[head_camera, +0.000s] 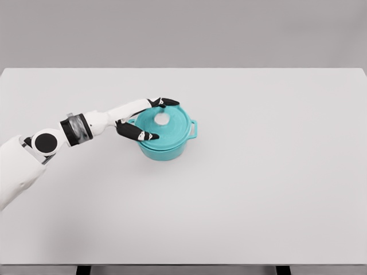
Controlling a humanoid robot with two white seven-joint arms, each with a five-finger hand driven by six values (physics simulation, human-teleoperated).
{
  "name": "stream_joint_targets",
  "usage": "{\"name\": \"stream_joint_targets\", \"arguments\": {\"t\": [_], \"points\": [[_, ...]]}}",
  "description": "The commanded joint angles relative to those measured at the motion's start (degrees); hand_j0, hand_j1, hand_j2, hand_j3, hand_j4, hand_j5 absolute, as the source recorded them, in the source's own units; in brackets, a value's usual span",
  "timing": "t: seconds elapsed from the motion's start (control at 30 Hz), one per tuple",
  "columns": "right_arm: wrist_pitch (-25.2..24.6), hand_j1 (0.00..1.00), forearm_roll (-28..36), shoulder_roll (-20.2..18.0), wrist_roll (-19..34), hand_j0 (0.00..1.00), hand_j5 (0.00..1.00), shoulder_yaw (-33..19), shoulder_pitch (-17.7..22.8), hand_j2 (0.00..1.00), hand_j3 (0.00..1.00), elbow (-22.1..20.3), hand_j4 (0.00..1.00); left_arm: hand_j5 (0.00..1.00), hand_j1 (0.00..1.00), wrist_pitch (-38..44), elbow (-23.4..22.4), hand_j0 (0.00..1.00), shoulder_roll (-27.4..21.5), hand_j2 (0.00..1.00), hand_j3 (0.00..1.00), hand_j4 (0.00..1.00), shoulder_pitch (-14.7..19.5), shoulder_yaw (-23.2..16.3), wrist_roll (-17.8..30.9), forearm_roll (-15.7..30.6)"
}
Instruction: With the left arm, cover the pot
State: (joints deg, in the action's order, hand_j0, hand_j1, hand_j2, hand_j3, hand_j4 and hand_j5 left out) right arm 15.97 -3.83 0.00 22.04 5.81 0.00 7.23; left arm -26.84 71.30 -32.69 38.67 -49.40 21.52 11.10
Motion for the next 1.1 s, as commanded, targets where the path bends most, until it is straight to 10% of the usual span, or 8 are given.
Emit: {"name": "stream_joint_targets", "arguments": {"t": [0.0,0.67,0.83,1.07], "points": [[0.03,1.0,-0.04,0.0,0.02,1.0,1.0,-0.01,0.0,1.0,1.0,-0.02,1.0,1.0,1.0,-0.05,0.15,1.0,-0.09,1.0,1.0,1.0,0.0,0.1,0.01,0.24],[0.03,1.0,-0.04,0.0,0.02,1.0,1.0,-0.01,0.0,1.0,1.0,0.07,1.0,1.0,1.0,-0.49,2.35,1.0,-3.16,1.0,1.0,1.0,2.99,0.19,0.8,7.53],[0.03,1.0,-0.04,0.0,0.02,1.0,1.0,-0.01,0.0,1.0,1.0,-0.02,1.0,1.0,1.0,-1.98,13.24,1.0,-20.38,1.0,1.0,1.0,2.64,1.15,3.53,10.08],[0.03,1.0,-0.04,0.0,0.02,1.0,1.0,-0.01,0.0,1.0,1.0,-0.02,1.0,1.0,1.0,-8.16,13.6,1.0,-26.01,1.0,1.0,1.0,-6.33,8.36,3.53,10.0]]}}
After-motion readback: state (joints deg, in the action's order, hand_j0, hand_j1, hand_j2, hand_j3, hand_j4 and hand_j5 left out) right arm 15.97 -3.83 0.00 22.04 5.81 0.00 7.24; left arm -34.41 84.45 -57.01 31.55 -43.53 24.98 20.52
